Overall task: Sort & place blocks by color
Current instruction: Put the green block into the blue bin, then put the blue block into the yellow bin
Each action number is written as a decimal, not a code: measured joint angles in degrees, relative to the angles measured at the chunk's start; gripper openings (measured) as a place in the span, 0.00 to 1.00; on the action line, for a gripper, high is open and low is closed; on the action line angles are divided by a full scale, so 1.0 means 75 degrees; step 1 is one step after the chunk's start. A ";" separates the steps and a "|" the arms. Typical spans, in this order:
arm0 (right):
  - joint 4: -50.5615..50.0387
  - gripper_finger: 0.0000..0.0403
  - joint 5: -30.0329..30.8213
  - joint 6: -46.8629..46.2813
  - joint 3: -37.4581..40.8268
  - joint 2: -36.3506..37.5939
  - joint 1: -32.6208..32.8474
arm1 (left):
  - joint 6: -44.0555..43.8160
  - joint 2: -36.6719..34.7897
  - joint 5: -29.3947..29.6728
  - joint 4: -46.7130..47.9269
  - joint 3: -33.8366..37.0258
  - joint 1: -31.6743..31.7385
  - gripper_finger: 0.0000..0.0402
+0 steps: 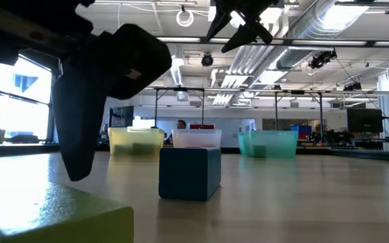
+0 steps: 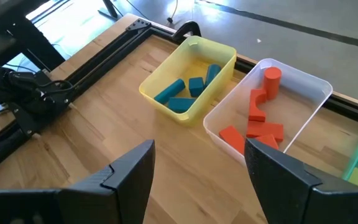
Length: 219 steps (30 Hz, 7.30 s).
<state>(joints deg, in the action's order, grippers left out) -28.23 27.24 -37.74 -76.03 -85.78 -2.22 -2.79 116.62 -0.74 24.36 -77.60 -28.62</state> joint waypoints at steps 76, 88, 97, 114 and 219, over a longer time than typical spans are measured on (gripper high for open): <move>-0.1376 0.59 -0.4498 0.1936 0.0000 -0.0003 -0.2152 | 0.0143 -0.1472 0.2059 0.0679 0.0005 0.2169 0.25; -0.1963 0.59 -0.6571 0.2664 0.0000 -0.0003 -0.2696 | 0.0137 -0.1477 0.2067 0.0612 0.0005 0.3147 0.25; -0.2275 0.59 -0.6937 0.3183 0.0000 -0.0003 -0.2757 | 0.0198 -0.1477 0.2212 0.0105 0.0005 0.3712 0.25; -0.2725 0.59 -0.7233 0.3870 0.0000 -0.0003 -0.2757 | 0.0242 -0.1481 0.3376 -0.1012 -0.0185 0.4340 0.25; -0.3465 0.32 -0.3674 0.4023 0.0003 -0.1205 -0.3971 | -0.1929 -0.1758 0.4074 0.3403 -0.0994 0.4616 0.33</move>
<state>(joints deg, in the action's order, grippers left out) -54.21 -0.31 -7.56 -76.01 -94.81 -32.00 -17.25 103.43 29.82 49.88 -85.06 6.00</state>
